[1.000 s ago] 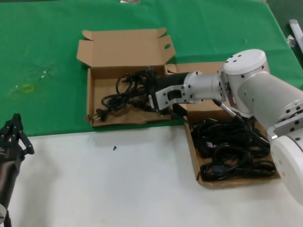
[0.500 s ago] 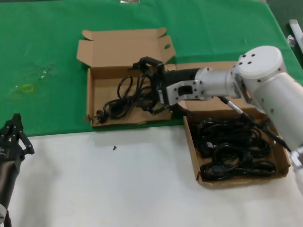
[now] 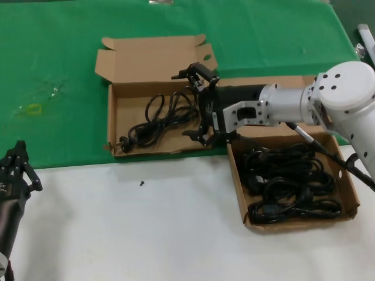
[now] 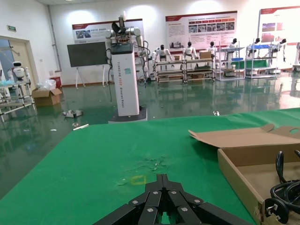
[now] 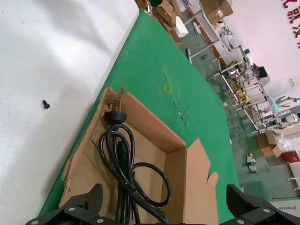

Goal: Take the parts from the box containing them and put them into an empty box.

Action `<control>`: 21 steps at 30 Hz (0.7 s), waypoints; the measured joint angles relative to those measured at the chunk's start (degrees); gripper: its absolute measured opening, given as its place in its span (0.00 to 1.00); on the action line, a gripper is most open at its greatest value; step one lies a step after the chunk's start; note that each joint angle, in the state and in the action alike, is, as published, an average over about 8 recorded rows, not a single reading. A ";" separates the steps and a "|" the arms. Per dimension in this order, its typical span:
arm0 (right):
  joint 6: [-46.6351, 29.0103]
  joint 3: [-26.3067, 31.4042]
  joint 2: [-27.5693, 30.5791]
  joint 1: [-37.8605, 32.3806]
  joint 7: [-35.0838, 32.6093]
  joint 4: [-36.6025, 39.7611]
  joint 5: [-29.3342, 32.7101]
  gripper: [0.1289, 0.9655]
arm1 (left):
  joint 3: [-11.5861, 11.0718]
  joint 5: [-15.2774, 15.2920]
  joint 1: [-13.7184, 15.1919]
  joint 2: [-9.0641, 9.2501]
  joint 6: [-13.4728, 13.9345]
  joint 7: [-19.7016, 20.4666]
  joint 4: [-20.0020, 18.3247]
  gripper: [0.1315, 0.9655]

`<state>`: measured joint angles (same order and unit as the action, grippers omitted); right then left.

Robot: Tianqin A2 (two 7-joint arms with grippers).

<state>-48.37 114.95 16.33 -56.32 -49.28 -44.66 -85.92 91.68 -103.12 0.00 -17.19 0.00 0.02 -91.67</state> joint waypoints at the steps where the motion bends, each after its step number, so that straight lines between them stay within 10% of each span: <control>1: 0.00 0.00 0.07 0.07 0.06 -0.16 -0.01 0.92 | 0.00 0.00 0.00 0.00 0.00 0.00 0.00 0.01; 21: 7.60 -3.65 0.25 8.98 7.84 -7.68 -2.72 1.00 | 0.00 0.00 0.00 0.00 0.00 0.00 0.00 0.19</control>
<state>-40.78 111.30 16.58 -47.34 -41.43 -52.33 -88.65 91.68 -103.12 0.00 -17.19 0.00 0.02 -91.67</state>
